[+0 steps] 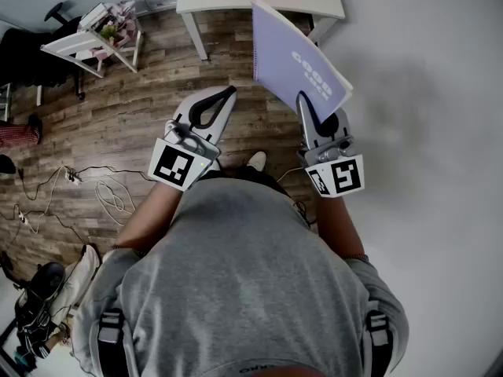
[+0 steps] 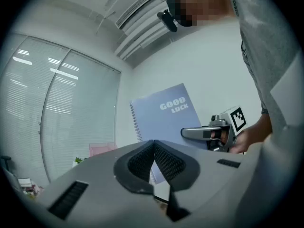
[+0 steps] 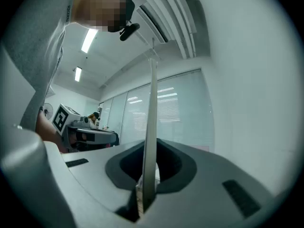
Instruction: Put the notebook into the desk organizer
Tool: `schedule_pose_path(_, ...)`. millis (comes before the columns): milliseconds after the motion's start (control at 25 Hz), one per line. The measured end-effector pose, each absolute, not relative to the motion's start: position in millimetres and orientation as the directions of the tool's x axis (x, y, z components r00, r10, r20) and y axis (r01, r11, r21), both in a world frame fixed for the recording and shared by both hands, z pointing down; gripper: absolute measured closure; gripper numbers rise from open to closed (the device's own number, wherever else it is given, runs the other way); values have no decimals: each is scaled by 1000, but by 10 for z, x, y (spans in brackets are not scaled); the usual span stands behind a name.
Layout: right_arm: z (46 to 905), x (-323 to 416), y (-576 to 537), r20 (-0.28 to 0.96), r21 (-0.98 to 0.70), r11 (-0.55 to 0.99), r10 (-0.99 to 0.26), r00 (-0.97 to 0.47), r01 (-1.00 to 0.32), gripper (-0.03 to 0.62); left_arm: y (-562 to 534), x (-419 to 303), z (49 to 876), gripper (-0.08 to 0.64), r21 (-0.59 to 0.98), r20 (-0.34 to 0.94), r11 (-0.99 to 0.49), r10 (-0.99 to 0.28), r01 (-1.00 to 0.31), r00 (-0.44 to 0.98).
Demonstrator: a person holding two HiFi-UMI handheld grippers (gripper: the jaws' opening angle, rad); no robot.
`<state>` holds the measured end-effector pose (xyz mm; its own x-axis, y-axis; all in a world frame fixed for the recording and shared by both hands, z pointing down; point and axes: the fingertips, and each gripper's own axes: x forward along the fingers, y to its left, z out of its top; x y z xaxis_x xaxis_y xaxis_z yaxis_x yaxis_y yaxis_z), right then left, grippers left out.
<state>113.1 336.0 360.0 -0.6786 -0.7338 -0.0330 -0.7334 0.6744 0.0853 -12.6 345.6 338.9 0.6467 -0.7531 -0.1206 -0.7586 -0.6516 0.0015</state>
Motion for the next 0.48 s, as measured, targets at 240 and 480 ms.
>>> schedule_pose_path(240,3595,1138,3411,-35,87,674,-734,-678,-734,554,3453,-156,3471,540,25,-119,-647,-759,-762,640)
schedule_pose_path(480,3619,1239,3426,-50,48,679,-731,-681,-733,554,3457,-112,3546,540,40,-105,-641,-765,-766,635)
